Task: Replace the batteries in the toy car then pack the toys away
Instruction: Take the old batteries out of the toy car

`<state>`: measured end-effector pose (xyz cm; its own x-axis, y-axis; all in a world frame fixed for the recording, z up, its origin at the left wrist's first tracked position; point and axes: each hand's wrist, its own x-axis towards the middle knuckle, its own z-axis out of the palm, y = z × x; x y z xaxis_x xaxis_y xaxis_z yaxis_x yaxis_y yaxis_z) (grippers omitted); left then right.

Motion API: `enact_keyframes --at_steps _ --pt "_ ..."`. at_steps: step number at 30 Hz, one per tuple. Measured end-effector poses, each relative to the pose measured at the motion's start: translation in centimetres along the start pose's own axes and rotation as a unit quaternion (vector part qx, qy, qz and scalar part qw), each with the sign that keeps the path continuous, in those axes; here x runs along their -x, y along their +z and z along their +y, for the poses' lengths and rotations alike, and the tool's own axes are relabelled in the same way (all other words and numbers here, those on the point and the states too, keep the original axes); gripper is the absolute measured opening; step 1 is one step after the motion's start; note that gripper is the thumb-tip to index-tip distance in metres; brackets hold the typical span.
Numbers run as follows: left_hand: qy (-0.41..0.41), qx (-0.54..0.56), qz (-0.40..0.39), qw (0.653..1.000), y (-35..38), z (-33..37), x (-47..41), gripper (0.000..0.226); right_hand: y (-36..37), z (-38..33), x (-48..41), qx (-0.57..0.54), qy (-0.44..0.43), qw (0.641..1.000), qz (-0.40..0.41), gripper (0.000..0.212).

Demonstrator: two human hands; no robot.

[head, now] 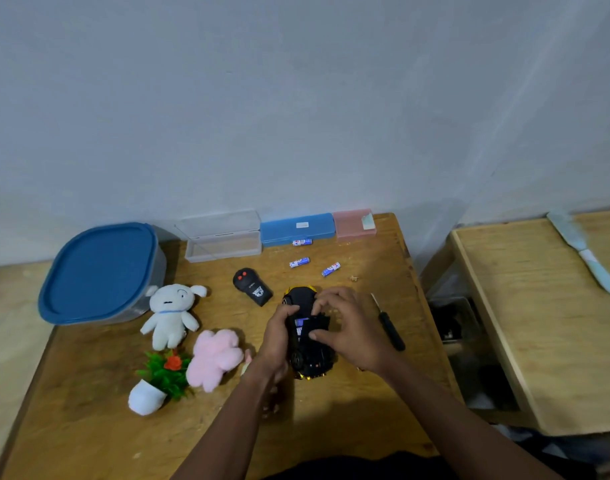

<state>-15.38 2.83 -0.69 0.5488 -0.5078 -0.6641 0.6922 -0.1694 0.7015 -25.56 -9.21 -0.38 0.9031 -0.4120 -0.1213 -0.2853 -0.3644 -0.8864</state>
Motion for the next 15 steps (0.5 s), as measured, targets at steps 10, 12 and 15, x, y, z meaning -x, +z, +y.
enact_keyframes --at_steps 10,12,15 --pt "-0.034 0.033 0.036 0.998 -2.5 1.5 -0.9 0.032 0.5 0.8 -1.9 -0.228 0.090 0.961 0.127 0.034" --pt "-0.037 0.043 0.040 0.998 -3.2 1.6 -1.1 0.041 1.0 1.8 -2.3 -0.218 0.143 0.959 0.110 0.030" --pt "-0.040 0.050 0.038 0.997 -3.7 1.8 -0.9 0.048 2.0 2.9 -2.7 -0.147 0.187 0.965 0.113 0.027"
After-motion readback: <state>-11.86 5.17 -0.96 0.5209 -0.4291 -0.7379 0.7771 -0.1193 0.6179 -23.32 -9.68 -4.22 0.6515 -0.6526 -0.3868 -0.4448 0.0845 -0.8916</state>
